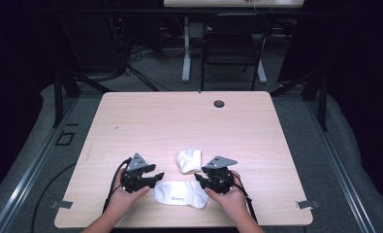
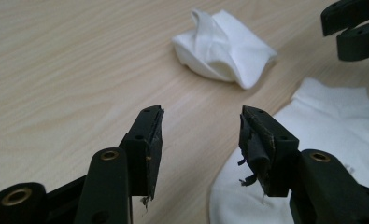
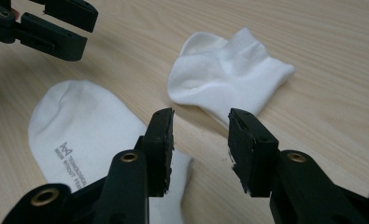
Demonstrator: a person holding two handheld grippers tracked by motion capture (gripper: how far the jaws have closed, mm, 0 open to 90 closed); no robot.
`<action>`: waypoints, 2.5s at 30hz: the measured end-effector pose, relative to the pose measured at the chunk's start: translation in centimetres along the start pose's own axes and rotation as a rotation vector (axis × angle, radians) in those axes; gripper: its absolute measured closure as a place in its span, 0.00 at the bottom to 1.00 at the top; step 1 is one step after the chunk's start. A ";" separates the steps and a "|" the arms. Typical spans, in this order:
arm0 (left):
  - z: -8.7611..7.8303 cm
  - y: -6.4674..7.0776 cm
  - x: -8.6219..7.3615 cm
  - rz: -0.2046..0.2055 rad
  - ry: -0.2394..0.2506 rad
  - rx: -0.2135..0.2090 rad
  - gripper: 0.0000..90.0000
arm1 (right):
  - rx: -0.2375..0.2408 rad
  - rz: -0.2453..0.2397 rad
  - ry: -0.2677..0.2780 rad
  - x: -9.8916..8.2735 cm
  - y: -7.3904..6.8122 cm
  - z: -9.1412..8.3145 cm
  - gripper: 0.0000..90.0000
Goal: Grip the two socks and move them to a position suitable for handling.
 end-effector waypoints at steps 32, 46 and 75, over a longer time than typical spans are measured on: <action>3.3 -0.7 3.1 0.015 -0.006 0.038 0.69 | -0.006 0.002 -0.036 3.2 -1.0 5.9 0.74; 2.9 -1.7 3.1 0.001 -0.002 0.052 0.67 | -0.088 0.005 -0.115 3.2 -0.5 7.7 0.97; 6.9 1.1 3.7 0.046 -0.084 0.027 0.98 | -0.057 0.101 0.006 3.8 -0.5 3.9 0.98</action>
Point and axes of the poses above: each handheld gripper's, and its own axes: z roughly forward along the jaws, x roughly out of its top, y roughly to its right, the point moved 5 cm from there along z, roughly forward along the jaws, and after that the axes turned 5 degrees about x, right-handed, at the moved point
